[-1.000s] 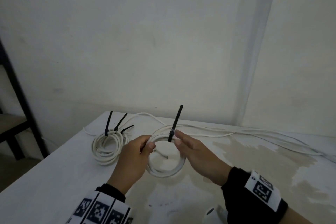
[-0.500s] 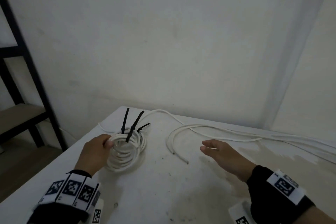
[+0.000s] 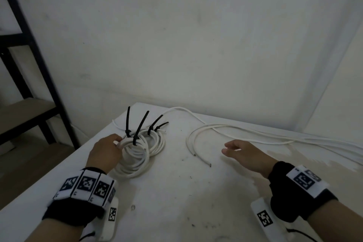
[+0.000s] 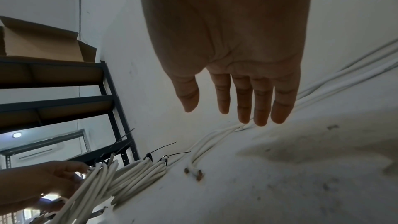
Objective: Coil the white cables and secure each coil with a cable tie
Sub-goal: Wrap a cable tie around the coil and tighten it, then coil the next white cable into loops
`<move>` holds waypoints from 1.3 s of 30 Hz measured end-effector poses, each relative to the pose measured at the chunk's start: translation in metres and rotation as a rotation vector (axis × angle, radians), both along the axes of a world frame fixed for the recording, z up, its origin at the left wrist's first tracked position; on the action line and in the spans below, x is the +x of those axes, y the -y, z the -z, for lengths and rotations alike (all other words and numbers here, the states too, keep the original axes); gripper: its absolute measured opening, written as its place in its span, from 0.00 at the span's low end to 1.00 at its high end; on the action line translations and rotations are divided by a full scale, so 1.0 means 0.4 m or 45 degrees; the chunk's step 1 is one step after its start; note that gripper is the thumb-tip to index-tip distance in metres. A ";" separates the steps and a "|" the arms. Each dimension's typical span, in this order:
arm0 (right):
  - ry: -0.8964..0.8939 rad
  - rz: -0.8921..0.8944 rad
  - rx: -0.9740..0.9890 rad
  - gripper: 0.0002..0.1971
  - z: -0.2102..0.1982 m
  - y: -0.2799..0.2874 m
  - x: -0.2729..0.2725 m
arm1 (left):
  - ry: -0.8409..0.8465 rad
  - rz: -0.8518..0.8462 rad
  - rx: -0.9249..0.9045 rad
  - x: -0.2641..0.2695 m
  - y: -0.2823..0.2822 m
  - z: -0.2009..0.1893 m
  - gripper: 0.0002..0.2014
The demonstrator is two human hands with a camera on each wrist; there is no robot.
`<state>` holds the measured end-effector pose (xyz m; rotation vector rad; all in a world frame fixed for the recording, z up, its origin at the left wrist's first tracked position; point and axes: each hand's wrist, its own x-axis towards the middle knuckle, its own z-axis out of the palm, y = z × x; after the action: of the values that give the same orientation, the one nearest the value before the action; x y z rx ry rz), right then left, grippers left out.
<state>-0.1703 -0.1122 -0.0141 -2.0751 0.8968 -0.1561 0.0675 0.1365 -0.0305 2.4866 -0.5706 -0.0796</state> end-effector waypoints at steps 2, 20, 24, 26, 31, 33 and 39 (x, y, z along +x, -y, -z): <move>-0.015 -0.010 -0.030 0.20 0.004 0.008 0.007 | 0.025 0.024 0.036 0.002 -0.004 -0.002 0.10; -0.111 -0.046 -0.163 0.23 0.036 0.069 -0.022 | 0.043 -0.144 0.143 -0.025 -0.021 -0.031 0.23; -0.173 -0.035 -0.201 0.24 0.033 0.102 -0.017 | 0.361 -0.039 -0.053 -0.103 0.051 -0.106 0.16; -0.236 -0.033 -0.244 0.25 0.030 0.123 -0.015 | 0.386 0.080 -0.137 -0.146 0.107 -0.126 0.13; -0.282 0.043 -0.305 0.26 0.033 0.201 -0.012 | 0.245 0.308 0.020 -0.203 0.251 -0.082 0.13; -0.301 0.056 -0.315 0.26 0.035 0.234 -0.010 | 0.164 0.342 0.102 -0.199 0.299 -0.056 0.14; -0.336 0.090 -0.346 0.26 0.035 0.335 0.004 | 0.057 0.349 0.314 -0.168 0.424 -0.022 0.14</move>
<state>-0.1688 -0.2463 -0.0279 -2.3542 1.1626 -0.0423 0.0005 -0.0329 -0.0218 2.6349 -0.9698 -0.2122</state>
